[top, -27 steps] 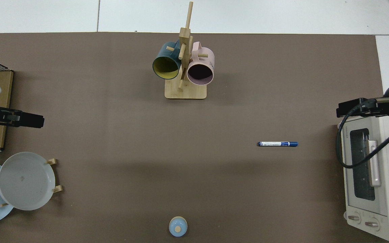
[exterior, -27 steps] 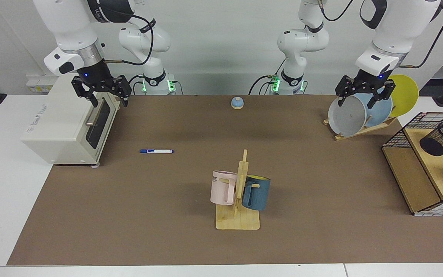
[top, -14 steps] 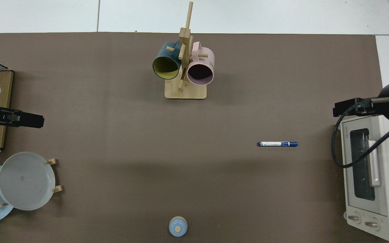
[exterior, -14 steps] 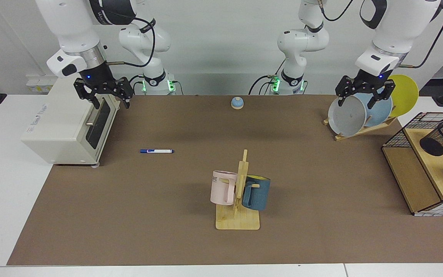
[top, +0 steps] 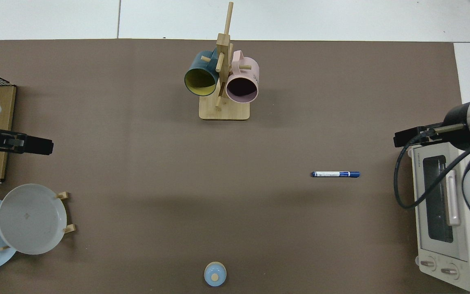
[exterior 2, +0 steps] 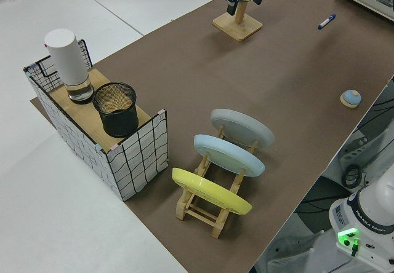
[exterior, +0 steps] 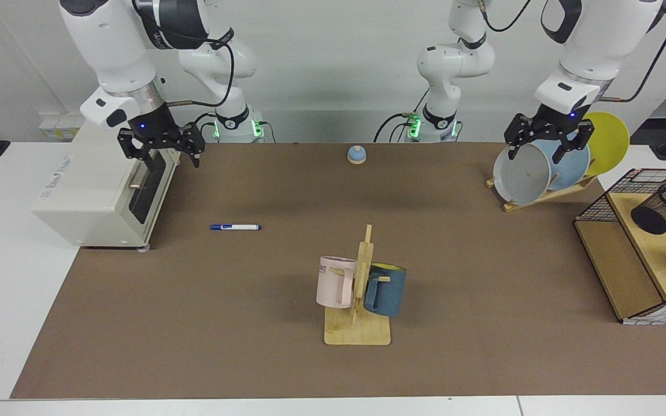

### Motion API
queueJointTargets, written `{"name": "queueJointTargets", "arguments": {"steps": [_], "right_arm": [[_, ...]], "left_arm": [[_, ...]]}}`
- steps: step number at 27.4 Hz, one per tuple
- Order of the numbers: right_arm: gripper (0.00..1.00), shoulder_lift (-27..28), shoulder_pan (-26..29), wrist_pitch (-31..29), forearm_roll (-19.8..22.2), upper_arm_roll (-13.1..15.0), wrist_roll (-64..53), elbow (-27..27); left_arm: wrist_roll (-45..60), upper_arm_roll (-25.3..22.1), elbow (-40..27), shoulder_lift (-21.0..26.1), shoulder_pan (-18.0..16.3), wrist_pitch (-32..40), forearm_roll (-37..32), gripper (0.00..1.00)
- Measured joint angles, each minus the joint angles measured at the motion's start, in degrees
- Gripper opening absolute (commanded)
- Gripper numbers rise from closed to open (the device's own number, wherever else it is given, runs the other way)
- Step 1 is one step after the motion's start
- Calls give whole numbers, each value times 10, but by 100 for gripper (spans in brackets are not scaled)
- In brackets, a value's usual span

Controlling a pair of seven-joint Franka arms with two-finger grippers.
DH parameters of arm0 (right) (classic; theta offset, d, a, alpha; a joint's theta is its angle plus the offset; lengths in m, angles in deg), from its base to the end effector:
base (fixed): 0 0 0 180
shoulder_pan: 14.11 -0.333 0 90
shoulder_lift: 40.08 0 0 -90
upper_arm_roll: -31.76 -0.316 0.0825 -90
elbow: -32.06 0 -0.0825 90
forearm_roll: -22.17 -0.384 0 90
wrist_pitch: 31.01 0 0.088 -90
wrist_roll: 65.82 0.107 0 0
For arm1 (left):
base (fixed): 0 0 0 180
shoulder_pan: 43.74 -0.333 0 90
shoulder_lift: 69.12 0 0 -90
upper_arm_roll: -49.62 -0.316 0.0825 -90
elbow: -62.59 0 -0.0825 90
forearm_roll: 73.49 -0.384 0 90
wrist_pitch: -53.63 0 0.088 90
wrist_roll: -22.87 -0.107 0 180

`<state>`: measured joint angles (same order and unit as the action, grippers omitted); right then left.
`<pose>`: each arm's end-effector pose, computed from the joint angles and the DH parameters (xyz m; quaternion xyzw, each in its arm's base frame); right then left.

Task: Put markers into pen holder
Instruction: 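Reach the right gripper toward the white-and-blue marker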

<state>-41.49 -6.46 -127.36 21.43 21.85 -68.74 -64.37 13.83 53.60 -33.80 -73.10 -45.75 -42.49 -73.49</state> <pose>0.5545 0.0242 0.5944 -0.9989 -0.0445 -0.0114 0.0042 0.5419 -0.0199 0.6191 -0.9949 0.0959 -0.0321 0.0044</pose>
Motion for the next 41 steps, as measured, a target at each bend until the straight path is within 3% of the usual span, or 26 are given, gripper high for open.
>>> {"name": "queueJointTargets", "arguments": {"steps": [10, 16, 41], "right_arm": [[99, 1, -4, -56, 0, 0, 62, -57], [100, 12, -6, -93, 0, -1, 173, -96], [100, 54, -19, -177, 0, 0, 285, -158]], "left_arm": [[0, 0, 0, 0, 0, 0, 0, 100], [0, 0, 0, 0, 0, 0, 0, 100], [0, 0, 0, 0, 0, 0, 0, 100]]}}
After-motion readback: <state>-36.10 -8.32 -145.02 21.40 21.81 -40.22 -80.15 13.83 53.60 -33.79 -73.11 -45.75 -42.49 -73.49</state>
